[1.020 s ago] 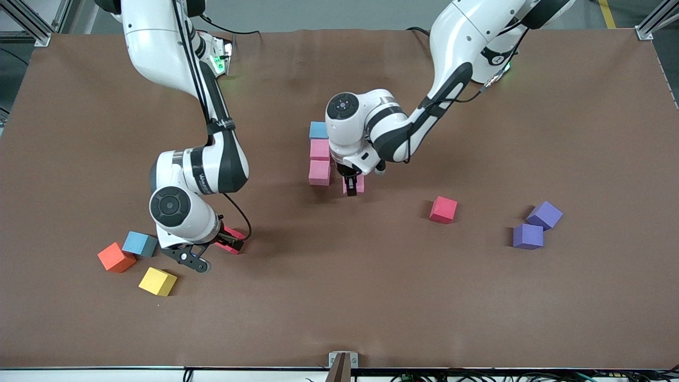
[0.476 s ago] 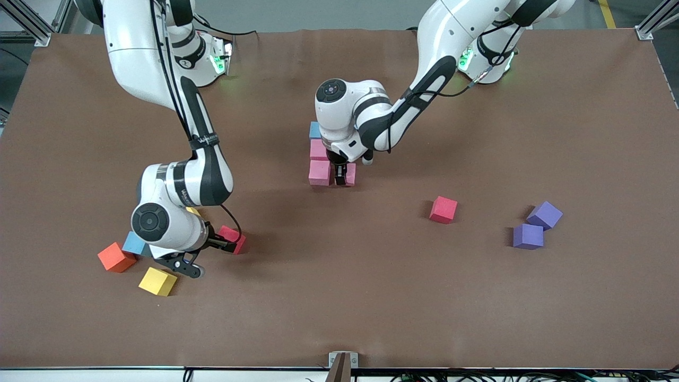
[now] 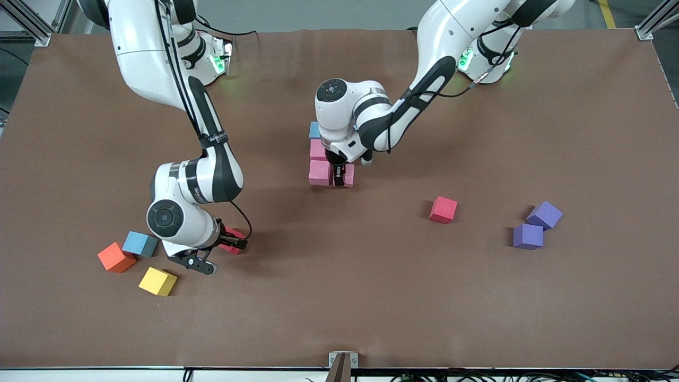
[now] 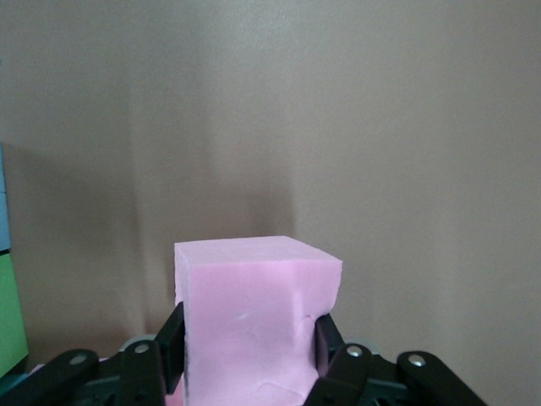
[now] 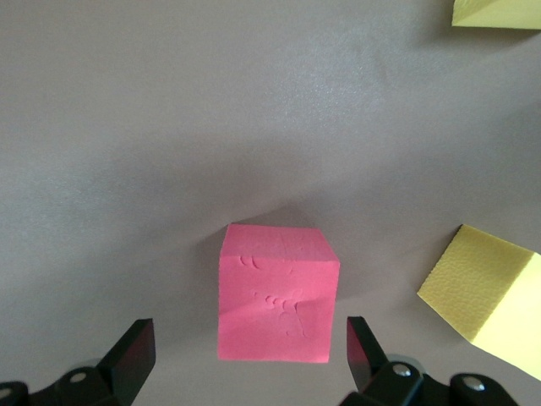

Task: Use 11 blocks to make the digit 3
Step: 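Grasp the red block with the right gripper while the left gripper stacks pink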

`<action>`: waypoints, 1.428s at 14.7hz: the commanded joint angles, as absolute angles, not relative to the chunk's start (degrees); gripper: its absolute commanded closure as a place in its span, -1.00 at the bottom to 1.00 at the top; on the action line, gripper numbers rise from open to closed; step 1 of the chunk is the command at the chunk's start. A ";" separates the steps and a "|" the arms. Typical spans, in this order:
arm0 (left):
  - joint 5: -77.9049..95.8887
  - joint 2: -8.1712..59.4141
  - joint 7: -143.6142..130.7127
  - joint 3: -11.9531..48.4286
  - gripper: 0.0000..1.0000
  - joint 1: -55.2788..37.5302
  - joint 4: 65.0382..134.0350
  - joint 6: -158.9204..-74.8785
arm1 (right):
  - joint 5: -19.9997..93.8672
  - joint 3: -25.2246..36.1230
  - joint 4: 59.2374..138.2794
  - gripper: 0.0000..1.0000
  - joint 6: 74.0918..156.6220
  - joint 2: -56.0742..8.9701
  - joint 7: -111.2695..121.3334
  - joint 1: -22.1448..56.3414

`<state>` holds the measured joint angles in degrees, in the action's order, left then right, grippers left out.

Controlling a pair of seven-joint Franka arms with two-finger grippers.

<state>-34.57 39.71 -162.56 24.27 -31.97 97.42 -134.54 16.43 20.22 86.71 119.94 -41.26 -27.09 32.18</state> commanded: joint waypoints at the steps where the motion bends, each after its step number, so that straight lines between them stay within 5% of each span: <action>1: -39.29 40.78 -182.02 24.17 0.46 -33.66 96.86 -134.74 | 16.17 19.60 87.89 -1.00 121.11 -40.87 -25.05 31.47; 21: -38.58 42.19 -184.13 24.08 0.44 -34.37 95.71 -134.74 | 16.17 18.37 87.89 -1.00 121.46 -43.24 -22.50 30.59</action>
